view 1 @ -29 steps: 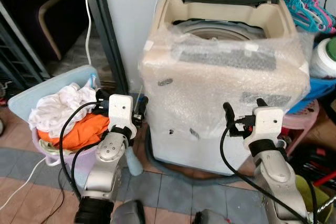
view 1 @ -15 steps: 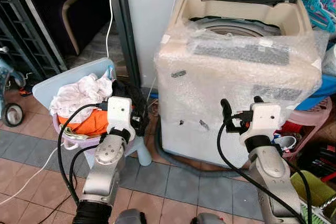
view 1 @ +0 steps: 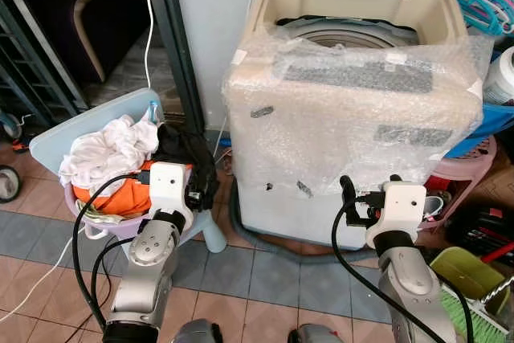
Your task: Clothes washing
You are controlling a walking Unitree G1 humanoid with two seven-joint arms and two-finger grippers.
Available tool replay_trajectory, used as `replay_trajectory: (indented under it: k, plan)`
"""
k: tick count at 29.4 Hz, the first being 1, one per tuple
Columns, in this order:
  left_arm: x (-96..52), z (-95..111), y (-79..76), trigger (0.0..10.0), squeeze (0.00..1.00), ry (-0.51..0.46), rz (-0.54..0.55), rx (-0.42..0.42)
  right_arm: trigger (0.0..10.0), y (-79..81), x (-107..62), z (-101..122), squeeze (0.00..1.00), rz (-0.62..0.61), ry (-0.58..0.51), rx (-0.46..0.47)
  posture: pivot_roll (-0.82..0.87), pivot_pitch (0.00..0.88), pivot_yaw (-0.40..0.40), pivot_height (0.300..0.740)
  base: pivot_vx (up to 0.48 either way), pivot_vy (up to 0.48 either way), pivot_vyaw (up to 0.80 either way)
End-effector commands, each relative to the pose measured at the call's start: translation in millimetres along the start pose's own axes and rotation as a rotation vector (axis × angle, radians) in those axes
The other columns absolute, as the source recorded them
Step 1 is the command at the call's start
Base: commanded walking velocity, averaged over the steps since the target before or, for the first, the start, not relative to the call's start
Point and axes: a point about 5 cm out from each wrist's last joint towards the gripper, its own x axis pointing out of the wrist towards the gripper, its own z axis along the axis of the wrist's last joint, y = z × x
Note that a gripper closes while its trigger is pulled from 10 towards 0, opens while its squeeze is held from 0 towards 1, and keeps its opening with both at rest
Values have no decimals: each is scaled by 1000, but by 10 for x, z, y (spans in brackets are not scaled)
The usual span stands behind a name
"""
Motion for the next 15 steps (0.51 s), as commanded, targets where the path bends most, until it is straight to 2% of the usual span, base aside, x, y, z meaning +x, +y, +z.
replay_trajectory:
  k: [1,5,11,15]
  plan:
    - [3,61,-4,10000,0,-22,-16,15,10000,-30,11,11,0,-14,4,-8,-118,28,60,740,0,0,-800]
    - [3,57,-10,10000,0,-19,-19,3,10000,-49,22,14,0,-16,7,-10,-116,34,55,740,0,0,-800]
    - [-1,55,-1,10000,0,-14,-13,-4,10000,-48,47,20,0,-11,10,-8,-115,40,54,740,0,-278,-800]
    - [-1,55,0,10000,0,-13,-13,-3,10000,-43,53,22,0,-9,11,-8,-115,42,54,740,0,0,-800]
